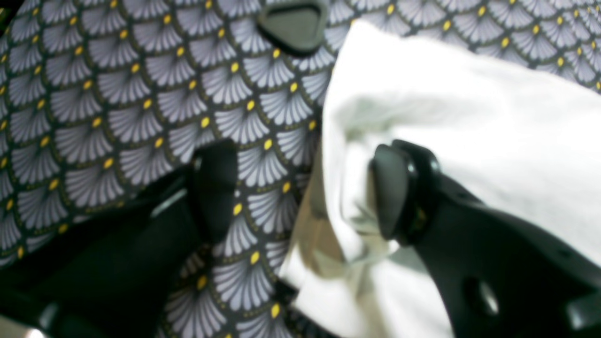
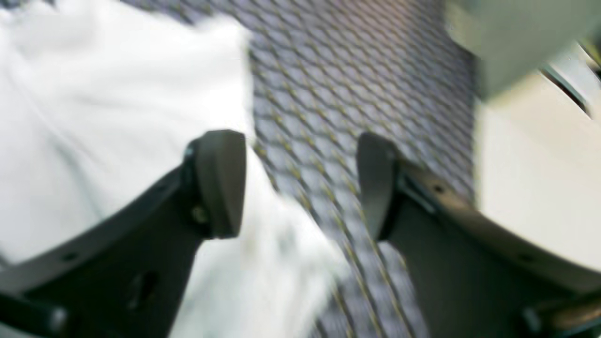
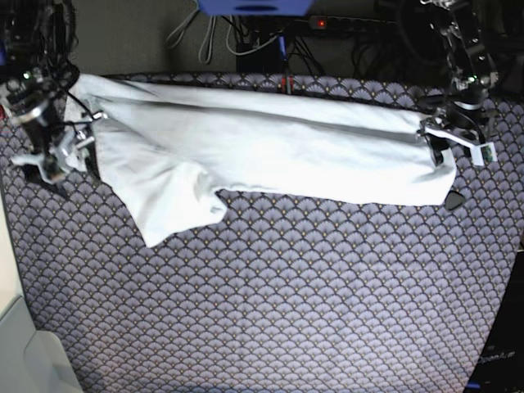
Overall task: Fold the T-shirt properly
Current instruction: 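Move the right gripper to the sleeve end and grasp it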
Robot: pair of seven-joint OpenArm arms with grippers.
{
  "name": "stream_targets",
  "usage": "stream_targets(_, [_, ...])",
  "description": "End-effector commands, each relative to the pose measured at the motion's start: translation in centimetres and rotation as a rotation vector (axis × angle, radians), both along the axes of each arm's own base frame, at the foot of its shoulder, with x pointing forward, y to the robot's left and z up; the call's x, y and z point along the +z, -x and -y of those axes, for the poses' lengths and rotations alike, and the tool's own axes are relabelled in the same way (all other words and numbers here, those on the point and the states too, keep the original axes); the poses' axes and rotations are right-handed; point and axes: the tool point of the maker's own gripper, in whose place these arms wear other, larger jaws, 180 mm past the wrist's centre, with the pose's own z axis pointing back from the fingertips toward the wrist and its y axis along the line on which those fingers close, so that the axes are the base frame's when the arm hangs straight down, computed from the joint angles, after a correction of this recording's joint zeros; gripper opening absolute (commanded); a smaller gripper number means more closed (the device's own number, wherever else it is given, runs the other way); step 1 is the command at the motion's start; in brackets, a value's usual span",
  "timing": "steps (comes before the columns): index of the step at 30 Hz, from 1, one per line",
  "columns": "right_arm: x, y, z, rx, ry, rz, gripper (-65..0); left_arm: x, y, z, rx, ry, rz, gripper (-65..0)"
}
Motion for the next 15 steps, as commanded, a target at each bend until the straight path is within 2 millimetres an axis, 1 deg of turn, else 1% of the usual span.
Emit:
stream_targets(1, [1.4,-1.8,-0.5,0.015,0.006,0.037,-24.7,1.0,-0.4,-0.4,-0.005,-0.017,0.028,-22.2])
stream_targets(5, [-0.3,-6.3,-2.6,0.036,0.031,-0.069,-24.1,0.2,0.2,-0.6,-0.007,-0.007,-0.038,-22.2])
stream_targets(8, [-1.8,-8.7,-4.1,0.071,0.017,-0.12,-24.1,0.2,0.4,-0.5,-0.006,-0.007,-0.043,-22.2])
stream_targets(12, [-3.7,-10.4,-5.0,0.092,0.002,-0.175,-24.2,-0.1,0.8,-0.6,-0.005,-0.007,-0.053,-22.2])
stream_targets(15, [-5.1,-11.5,-4.5,0.077,-0.01,-0.218,-24.2,-0.3,0.9,-0.5,-0.003,-0.004,-0.057,-22.2])
